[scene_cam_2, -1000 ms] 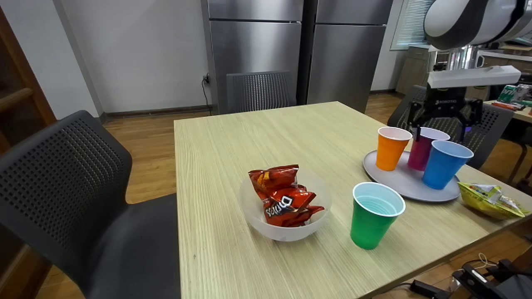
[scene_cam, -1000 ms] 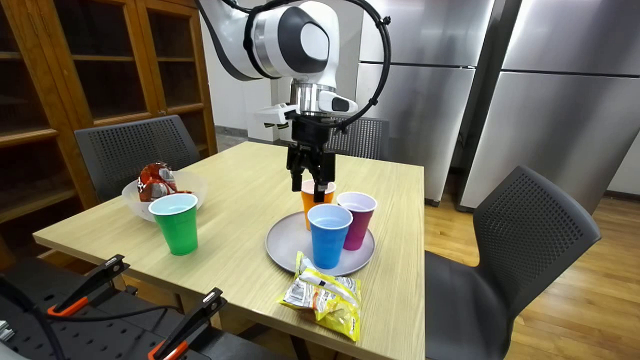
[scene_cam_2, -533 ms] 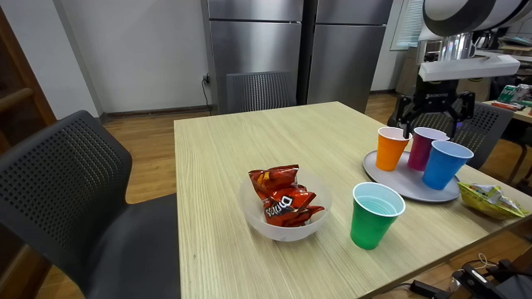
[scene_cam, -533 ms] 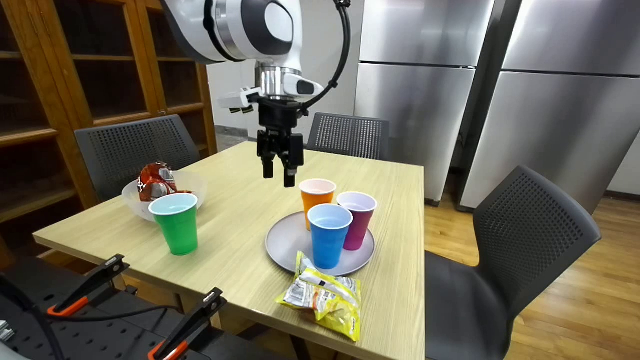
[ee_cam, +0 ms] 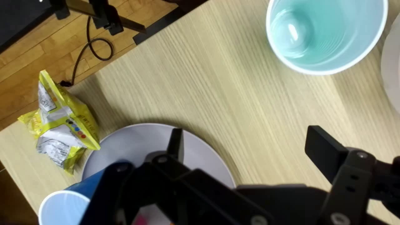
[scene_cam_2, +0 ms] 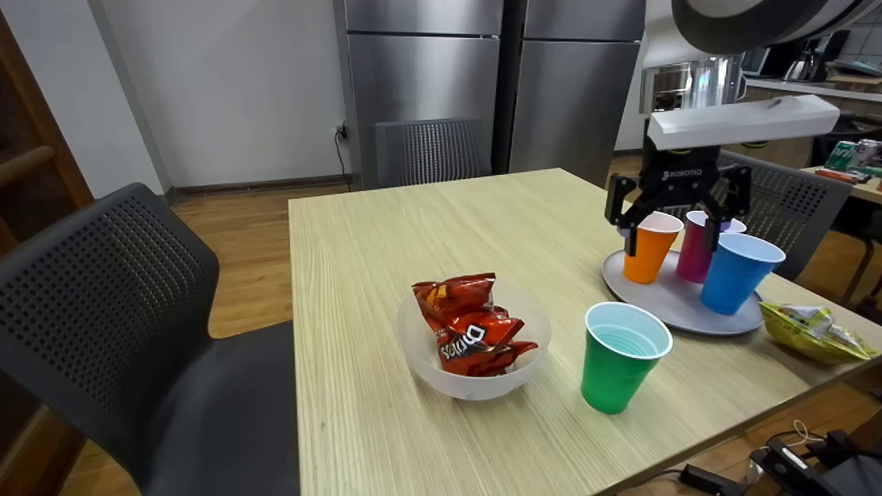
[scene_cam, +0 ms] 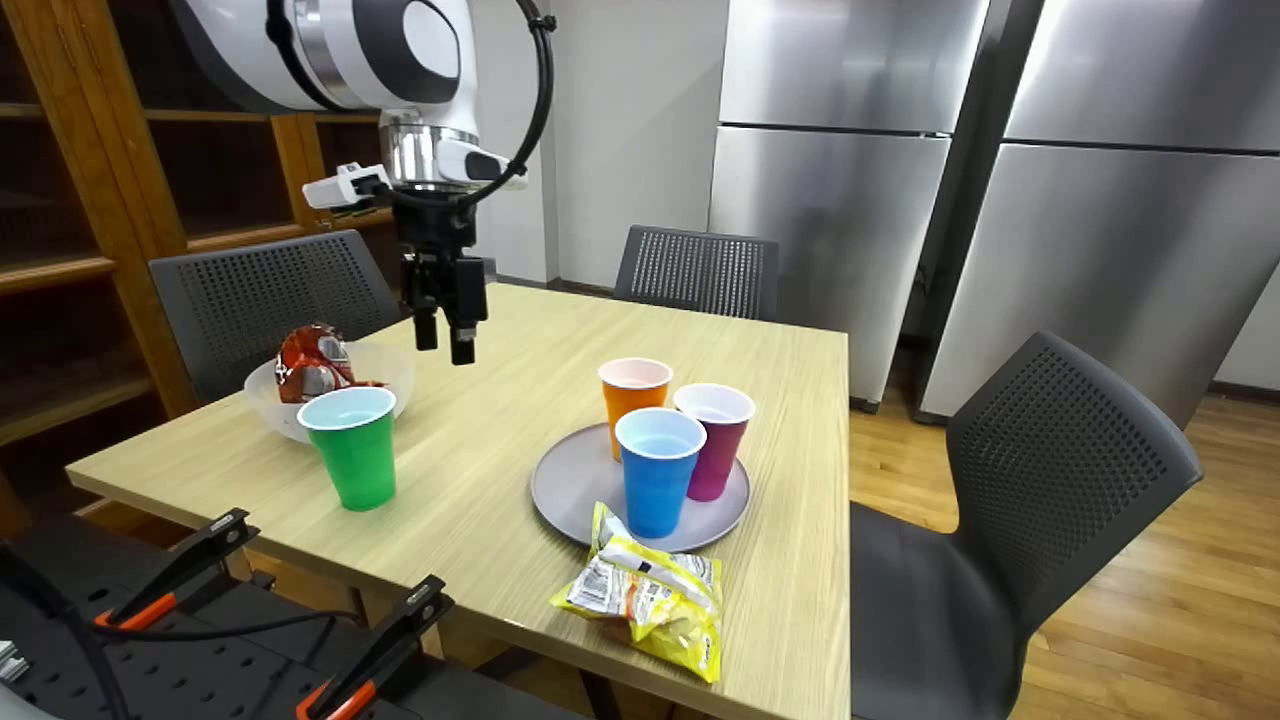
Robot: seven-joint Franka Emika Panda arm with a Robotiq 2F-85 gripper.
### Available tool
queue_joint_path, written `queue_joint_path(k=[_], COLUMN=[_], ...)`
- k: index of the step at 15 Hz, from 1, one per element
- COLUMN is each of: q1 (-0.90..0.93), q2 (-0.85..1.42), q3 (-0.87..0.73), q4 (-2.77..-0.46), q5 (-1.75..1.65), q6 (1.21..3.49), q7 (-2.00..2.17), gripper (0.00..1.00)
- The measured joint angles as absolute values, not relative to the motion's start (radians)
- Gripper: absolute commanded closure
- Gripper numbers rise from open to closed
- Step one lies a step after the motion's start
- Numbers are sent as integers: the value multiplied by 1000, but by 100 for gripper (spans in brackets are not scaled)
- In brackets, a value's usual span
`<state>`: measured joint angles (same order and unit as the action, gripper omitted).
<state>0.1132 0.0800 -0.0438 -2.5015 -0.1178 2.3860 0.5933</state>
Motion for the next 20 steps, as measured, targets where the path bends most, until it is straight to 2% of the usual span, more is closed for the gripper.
queue_joint_path(k=[11, 20], q1=[188, 230], q2=[19, 18], q3=[110, 172], q4=[-2623, -2625], q5=[-51, -41], q6=[2391, 2404], q7=[714, 822], gripper=[0, 0])
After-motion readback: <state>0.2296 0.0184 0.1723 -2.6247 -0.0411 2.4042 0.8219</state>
